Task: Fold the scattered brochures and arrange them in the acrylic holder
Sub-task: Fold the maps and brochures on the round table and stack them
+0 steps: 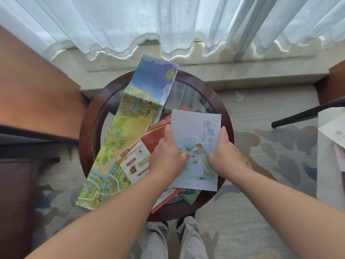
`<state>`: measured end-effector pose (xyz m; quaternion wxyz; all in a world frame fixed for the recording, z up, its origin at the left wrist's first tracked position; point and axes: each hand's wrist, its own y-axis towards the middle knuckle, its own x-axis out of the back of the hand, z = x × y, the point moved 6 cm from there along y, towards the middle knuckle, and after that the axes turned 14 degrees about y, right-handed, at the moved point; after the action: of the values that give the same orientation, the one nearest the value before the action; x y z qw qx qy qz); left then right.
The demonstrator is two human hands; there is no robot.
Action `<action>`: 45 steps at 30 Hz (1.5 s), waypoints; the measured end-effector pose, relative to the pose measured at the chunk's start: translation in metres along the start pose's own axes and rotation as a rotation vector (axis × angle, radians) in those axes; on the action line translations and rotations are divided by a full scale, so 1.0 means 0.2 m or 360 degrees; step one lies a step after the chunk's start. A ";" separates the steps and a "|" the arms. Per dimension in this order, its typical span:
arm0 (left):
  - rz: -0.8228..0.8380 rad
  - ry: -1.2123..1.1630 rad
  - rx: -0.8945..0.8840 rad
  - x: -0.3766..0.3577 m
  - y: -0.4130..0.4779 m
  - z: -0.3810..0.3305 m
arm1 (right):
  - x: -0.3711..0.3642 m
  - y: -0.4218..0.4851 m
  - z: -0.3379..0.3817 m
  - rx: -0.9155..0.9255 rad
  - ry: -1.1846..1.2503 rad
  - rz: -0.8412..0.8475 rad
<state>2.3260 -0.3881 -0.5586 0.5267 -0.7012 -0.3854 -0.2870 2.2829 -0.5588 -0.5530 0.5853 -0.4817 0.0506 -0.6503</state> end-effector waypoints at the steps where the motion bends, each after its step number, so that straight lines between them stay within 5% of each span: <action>1: -0.0037 0.0169 -0.0021 -0.01 0.01 0.00 | -0.01 0.02 -0.02 -0.0001 -0.0047 0.0001; 5: -0.0315 0.0562 -0.0362 -0.05 0.05 -0.07 | -0.04 0.07 -0.03 0.0271 -0.0602 -0.0016; 8: -0.0291 0.0620 -0.0647 -0.13 0.14 -0.19 | -0.08 0.13 -0.03 0.0481 -0.0877 0.0095; 19: -0.0267 0.1038 -0.0911 -0.38 0.28 -0.27 | -0.14 0.20 -0.09 0.0505 -0.0985 0.0172; 30: -0.0307 0.0983 -0.0868 -0.32 0.33 -0.30 | -0.12 0.19 -0.08 0.0505 -0.1005 0.0199; 37: -0.0299 0.1058 -0.1096 -0.39 0.04 -0.01 | -0.12 0.18 -0.07 0.0548 -0.0953 0.0195; 42: -0.0247 0.1097 -0.0749 -0.27 0.33 -0.14 | -0.12 0.18 -0.07 0.0549 -0.0970 0.0201; 45: -0.0185 0.1154 -0.0824 -0.34 0.31 -0.21 | -0.12 0.19 -0.07 0.0536 -0.0976 0.0218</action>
<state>2.3413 -0.4536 -0.6344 0.4179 -0.6413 -0.1302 -0.6302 2.2960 -0.5579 -0.5983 0.6867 -0.5466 -0.2032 -0.4340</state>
